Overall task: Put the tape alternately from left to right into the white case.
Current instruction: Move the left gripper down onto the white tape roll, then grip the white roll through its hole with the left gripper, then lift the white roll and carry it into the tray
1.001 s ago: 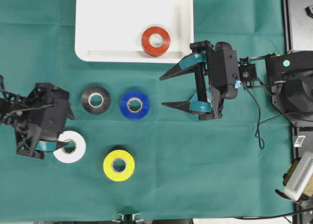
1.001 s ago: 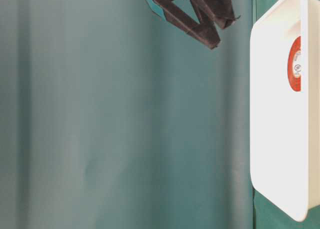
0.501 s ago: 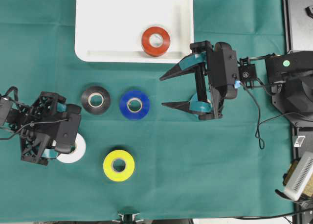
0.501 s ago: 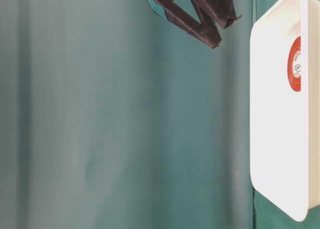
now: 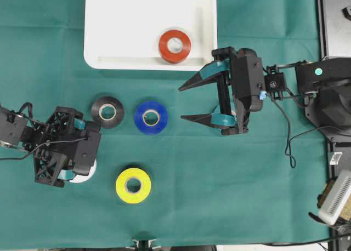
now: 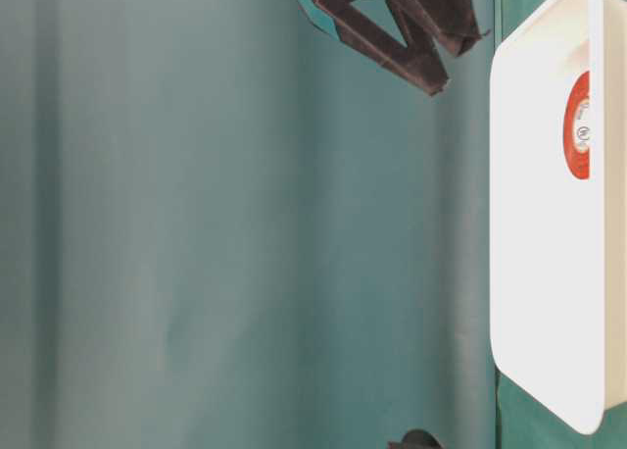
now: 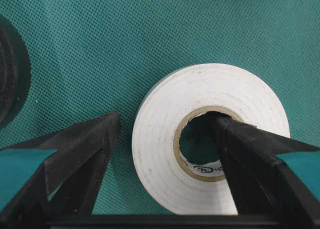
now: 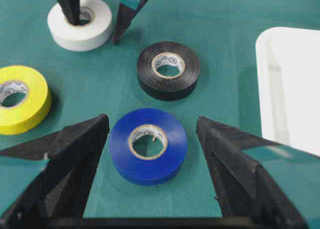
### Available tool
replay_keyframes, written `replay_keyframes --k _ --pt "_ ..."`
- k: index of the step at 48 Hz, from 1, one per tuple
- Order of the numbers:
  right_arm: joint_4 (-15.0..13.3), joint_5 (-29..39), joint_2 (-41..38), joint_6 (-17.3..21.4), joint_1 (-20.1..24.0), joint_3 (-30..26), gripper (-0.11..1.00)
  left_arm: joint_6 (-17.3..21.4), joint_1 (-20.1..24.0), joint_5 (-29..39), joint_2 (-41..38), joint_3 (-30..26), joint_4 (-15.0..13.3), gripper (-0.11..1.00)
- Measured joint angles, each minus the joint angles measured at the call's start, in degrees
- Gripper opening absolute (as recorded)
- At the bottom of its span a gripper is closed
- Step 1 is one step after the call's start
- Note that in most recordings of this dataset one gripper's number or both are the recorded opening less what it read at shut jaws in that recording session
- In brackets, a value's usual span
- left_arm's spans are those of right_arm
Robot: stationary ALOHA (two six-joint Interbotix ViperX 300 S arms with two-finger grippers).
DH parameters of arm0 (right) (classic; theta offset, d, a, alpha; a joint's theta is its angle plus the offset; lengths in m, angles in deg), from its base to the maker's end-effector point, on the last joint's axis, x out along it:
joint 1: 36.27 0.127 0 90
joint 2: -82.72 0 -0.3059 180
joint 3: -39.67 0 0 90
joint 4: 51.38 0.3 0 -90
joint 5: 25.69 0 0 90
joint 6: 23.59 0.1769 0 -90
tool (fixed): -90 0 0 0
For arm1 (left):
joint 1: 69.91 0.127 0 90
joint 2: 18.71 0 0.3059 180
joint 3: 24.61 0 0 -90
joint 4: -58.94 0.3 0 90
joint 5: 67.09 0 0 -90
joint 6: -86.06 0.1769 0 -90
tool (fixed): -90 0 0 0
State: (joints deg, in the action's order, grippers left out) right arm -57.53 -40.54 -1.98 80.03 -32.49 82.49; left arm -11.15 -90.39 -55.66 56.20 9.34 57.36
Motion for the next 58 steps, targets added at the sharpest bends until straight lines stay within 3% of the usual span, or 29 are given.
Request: replay_keyframes --k 4,13,19,40,58 --pt "0.0 0.0 0.0 0.0 0.0 0.0 0.73 0.0 0.0 0.0 0.0 -0.1 -0.1 0.71" --pt "0.1 0.0 0.0 0.0 0.1 0.0 0.73 0.0 0.1 0.1 0.2 -0.2 0.0 0.19" --pt "0.0 0.0 0.0 0.0 0.1 0.0 0.73 0.1 0.2 0.2 0.3 -0.4 0.0 -0.01" --pt "0.0 -0.1 0.0 -0.1 0.0 0.0 0.73 0.1 0.2 0.4 0.7 -0.4 0.0 -0.02" --pt "0.0 0.0 0.0 0.0 0.0 0.0 0.73 0.2 -0.4 4.1 8.9 -4.0 0.0 -0.02"
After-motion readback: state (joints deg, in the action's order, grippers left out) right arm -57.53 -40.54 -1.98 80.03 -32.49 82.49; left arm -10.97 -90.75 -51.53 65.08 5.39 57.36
